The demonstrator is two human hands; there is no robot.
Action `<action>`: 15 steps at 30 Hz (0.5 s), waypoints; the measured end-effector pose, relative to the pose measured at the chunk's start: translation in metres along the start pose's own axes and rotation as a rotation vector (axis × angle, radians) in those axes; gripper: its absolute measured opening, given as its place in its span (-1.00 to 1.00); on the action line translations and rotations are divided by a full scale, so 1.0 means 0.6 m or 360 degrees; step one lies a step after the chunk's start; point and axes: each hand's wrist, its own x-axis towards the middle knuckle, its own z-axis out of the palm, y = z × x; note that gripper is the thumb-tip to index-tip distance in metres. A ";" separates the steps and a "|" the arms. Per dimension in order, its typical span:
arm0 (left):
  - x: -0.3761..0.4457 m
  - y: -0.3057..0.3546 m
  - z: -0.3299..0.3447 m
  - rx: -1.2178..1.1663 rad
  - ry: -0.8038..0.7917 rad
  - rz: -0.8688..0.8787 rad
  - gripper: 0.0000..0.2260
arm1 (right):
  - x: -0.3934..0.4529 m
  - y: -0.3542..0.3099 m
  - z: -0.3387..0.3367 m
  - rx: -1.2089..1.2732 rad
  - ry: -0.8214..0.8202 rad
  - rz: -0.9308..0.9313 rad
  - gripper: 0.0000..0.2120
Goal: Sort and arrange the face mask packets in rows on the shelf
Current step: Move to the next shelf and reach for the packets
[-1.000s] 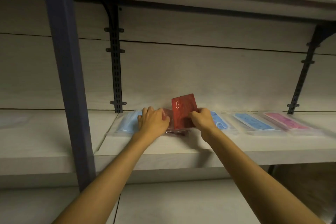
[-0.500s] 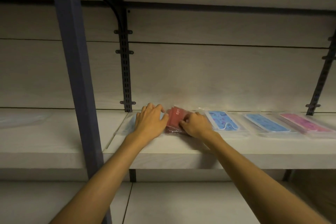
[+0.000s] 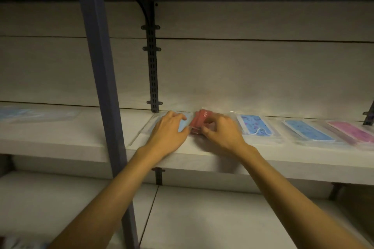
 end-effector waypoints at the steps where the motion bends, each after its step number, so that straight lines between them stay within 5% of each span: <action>1: -0.013 -0.001 -0.004 -0.0015 0.0010 -0.0015 -0.64 | -0.013 -0.009 -0.004 0.0036 0.0010 -0.0032 -0.58; 15: -0.189 -0.064 -0.108 -0.0104 0.0184 0.0017 -0.78 | -0.146 -0.218 0.008 0.0324 0.0026 -0.0181 -0.77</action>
